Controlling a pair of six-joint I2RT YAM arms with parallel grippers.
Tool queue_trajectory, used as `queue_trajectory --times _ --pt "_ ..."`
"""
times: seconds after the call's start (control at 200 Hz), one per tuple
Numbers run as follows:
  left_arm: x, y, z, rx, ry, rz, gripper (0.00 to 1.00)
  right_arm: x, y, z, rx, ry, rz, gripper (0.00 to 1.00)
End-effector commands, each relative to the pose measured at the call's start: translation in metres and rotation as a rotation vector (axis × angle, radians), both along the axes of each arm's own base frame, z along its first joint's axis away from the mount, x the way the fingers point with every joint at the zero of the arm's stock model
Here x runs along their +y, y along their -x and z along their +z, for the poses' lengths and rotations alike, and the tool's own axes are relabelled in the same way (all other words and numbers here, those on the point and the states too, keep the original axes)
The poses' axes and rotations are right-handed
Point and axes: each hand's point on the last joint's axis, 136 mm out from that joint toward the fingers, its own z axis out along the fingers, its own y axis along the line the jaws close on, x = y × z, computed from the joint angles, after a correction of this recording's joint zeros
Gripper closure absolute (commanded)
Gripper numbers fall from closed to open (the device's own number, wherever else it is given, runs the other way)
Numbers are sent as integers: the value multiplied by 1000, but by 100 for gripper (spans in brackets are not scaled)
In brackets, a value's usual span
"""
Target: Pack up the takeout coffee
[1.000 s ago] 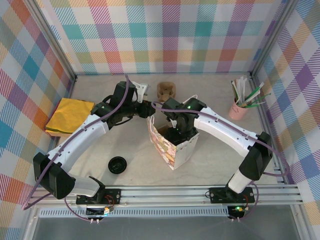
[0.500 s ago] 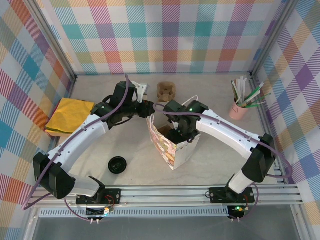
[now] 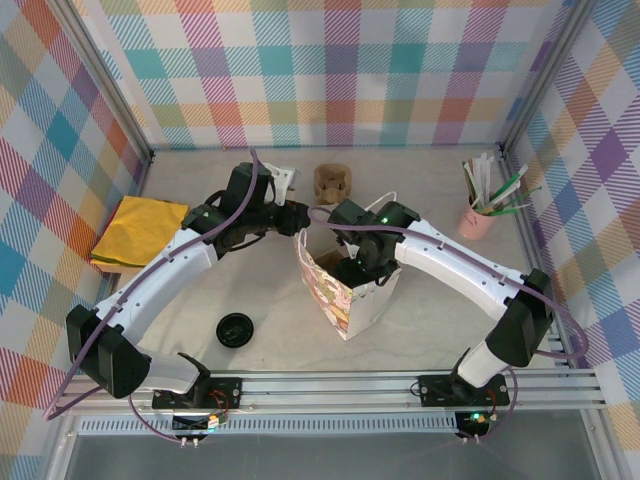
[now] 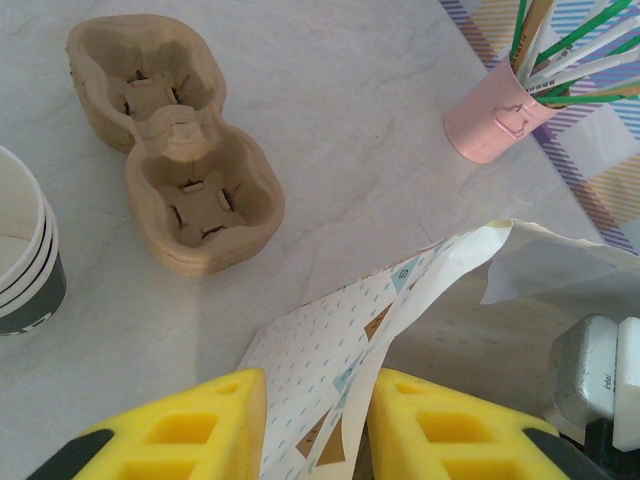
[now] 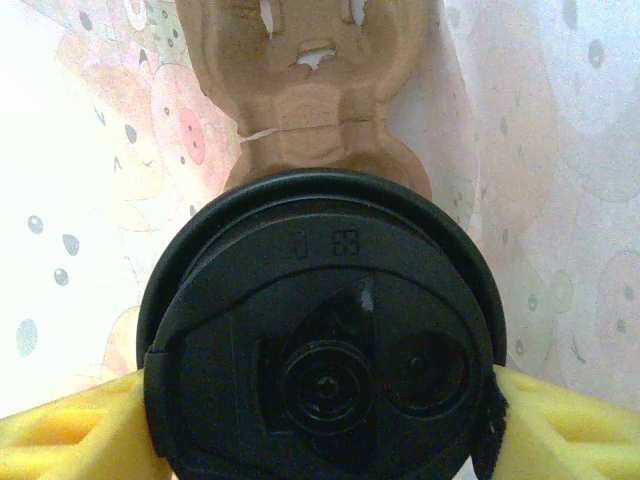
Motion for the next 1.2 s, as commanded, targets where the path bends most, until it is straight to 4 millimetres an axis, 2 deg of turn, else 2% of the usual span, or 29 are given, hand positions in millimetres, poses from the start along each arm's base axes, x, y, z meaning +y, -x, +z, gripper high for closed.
queue_trajectory --times 0.0,0.135,0.415,0.705,0.93,1.195 --pt "2 -4 6 -13 5 10 68 -1 2 4 5 -22 -19 31" --pt "2 -3 6 -12 7 7 68 -1 1 6 1 -19 -17 31" --pt "-1 -1 6 -8 16 -10 68 -2 -7 38 -58 -25 -5 31" --pt "-3 2 9 -9 33 -29 68 1 -13 61 -95 -43 -1 31" --pt "-3 3 9 -9 34 -32 68 0 -20 90 -159 -58 4 31" --pt "-4 2 8 -8 34 -33 68 -6 -25 107 -208 -50 4 31"
